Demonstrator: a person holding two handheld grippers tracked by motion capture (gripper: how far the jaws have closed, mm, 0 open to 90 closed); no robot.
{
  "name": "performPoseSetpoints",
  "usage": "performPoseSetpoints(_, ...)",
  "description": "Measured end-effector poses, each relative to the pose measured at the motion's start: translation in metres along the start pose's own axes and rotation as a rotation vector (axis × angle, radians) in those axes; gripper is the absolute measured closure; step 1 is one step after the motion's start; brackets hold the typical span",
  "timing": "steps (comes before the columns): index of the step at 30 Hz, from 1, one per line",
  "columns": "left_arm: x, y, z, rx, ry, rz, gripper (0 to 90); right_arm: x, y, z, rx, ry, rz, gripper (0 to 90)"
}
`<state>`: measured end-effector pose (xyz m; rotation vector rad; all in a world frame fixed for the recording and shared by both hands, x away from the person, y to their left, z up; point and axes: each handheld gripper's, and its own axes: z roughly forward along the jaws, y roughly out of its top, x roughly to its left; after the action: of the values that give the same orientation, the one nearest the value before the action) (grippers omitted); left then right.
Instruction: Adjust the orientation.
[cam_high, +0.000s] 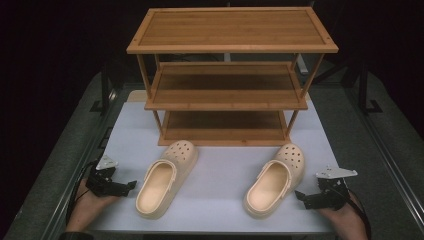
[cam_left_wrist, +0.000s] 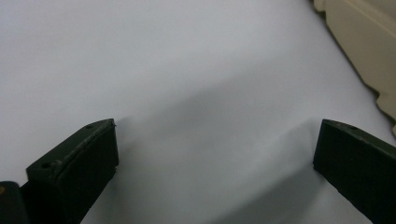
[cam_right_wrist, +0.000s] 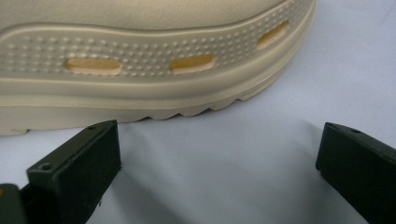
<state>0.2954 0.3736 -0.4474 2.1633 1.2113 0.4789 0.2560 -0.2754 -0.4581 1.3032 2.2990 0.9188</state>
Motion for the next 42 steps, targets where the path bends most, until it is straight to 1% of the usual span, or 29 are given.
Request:
performPoseSetpoints(1, 0.001, -0.004, 0.0, -0.032, -0.012, 0.014, 0.0, 0.0, 0.0, 0.0, 0.001, 0.002, 0.003, 0.0)
performPoseSetpoints(4, 0.001, -0.004, 0.0, -0.032, -0.011, 0.018, 0.0, 0.0, 0.001, 0.0, 0.006, 0.004, 0.004, 0.1)
performPoseSetpoints(5, 0.001, -0.004, 0.0, -0.034, -0.009, 0.019, 0.0, -0.001, 0.002, -0.002, 0.016, 0.003, 0.006, 4.3)
performPoseSetpoints(6, 0.001, -0.004, 0.0, -0.034, -0.01, 0.019, 0.0, -0.001, 0.002, -0.002, 0.016, 0.003, 0.006, 4.3)
performPoseSetpoints(8, 0.001, -0.004, 0.0, -0.034, -0.01, 0.018, 0.0, -0.003, 0.004, -0.007, 0.022, -0.006, 0.016, 14.6)
performPoseSetpoints(10, 0.001, -0.004, 0.0, -0.033, -0.01, 0.018, 0.0, -0.006, 0.004, -0.012, 0.016, -0.001, 0.047, 19.1)
performPoseSetpoints(11, 0.001, -0.004, 0.0, -0.033, -0.008, 0.018, 0.0, -0.009, 0.005, -0.015, 0.009, 0.011, 0.062, 26.2)
performPoseSetpoints(12, 0.001, -0.004, 0.0, -0.033, -0.008, 0.018, 0.0, -0.01, 0.006, -0.017, 0.004, 0.01, 0.064, 30.1)
performPoseSetpoints(14, 0.001, -0.004, 0.0, -0.032, -0.009, 0.016, 0.0, -0.012, 0.009, -0.02, -0.001, 0.024, 0.07, 44.6)
performPoseSetpoints(15, 0.001, -0.004, 0.0, -0.033, -0.009, 0.015, 0.0, -0.013, 0.01, -0.021, -0.008, 0.023, 0.074, 49.3)
performPoseSetpoints(16, 0.001, -0.004, 0.0, -0.033, -0.009, 0.015, 0.0, -0.013, 0.01, -0.021, -0.008, 0.023, 0.074, 49.3)
performPoseSetpoints(17, 0.001, -0.004, 0.0, -0.033, -0.009, 0.014, 0.0, -0.015, 0.013, -0.024, -0.012, 0.035, 0.075, 61.7)
performPoseSetpoints(18, 0.001, -0.004, 0.0, -0.033, -0.009, 0.014, 0.0, -0.015, 0.013, -0.024, -0.012, 0.035, 0.075, 61.7)
performPoseSetpoints(19, 0.001, -0.004, 0.0, -0.033, -0.009, 0.014, 0.0, -0.016, 0.015, -0.026, -0.021, 0.03, 0.072, 67.3)
performPoseSetpoints(20, 0.001, -0.004, 0.0, -0.033, -0.009, 0.014, 0.0, -0.017, 0.017, -0.028, -0.028, 0.037, 0.074, 73.5)
performPoseSetpoints(21, 0.001, -0.004, 0.0, -0.033, -0.009, 0.014, 0.0, -0.019, 0.021, -0.03, -0.042, 0.042, 0.067, 82.7)
performPoseSetpoints(22, 0.001, -0.004, 0.0, -0.033, -0.009, 0.014, 0.0, -0.019, 0.021, -0.03, -0.042, 0.042, 0.067, 82.7)
performPoseSetpoints(23, 0.001, -0.004, 0.0, -0.033, -0.01, 0.014, 0.0, -0.021, 0.024, -0.031, -0.048, 0.042, 0.059, 87.1)
performPoseSetpoints(24, 0.001, -0.004, 0.0, -0.033, -0.01, 0.013, 0.0, -0.024, 0.03, -0.033, -0.055, 0.044, 0.063, 89.9)
performPoseSetpoints(26, 0.001, -0.004, 0.0, -0.034, -0.01, 0.013, 0.0, -0.025, 0.034, -0.033, -0.053, 0.042, 0.062, 90.0)
performPoseSetpoints(30, 0.001, -0.004, 0.0, -0.034, -0.01, 0.013, 0.0, -0.032, 0.051, -0.033, -0.066, 0.03, 0.044, 90.0)
performPoseSetpoints(31, 0.001, -0.004, 0.0, -0.034, -0.01, 0.013, 0.0, -0.037, 0.059, -0.031, -0.078, 0.027, 0.045, 90.0)
performPoseSetpoints(33, 0.001, -0.004, 0.0, -0.034, -0.011, 0.013, 0.0, -0.04, 0.064, -0.03, -0.079, 0.031, 0.055, 90.0)
performPoseSetpoints(35, 0.001, -0.004, 0.0, -0.033, -0.011, 0.012, 0.0, -0.049, 0.075, -0.024, -0.087, 0.037, 0.064, 90.0)
performPoseSetpoints(36, 0.001, -0.004, 0.0, -0.033, -0.011, 0.012, 0.0, -0.049, 0.075, -0.024, -0.087, 0.037, 0.064, 90.0)
performPoseSetpoints(38, 0.001, -0.004, 0.0, -0.033, -0.011, 0.012, 0.0, -0.056, 0.085, -0.017, -0.094, 0.037, 0.066, 90.0)
performPoseSetpoints(40, 0.001, -0.004, 0.0, -0.034, -0.011, 0.012, 0.0, -0.058, 0.088, -0.015, -0.091, 0.037, 0.065, 90.0)
performPoseSetpoints(41, 0.001, -0.004, 0.0, -0.033, -0.011, 0.012, 0.0, -0.061, 0.093, -0.008, -0.086, 0.035, 0.059, 90.0)
performPoseSetpoints(42, 0.001, -0.004, 0.0, -0.034, -0.011, 0.012, 0.0, -0.061, 0.093, -0.008, -0.086, 0.035, 0.059, 90.0)
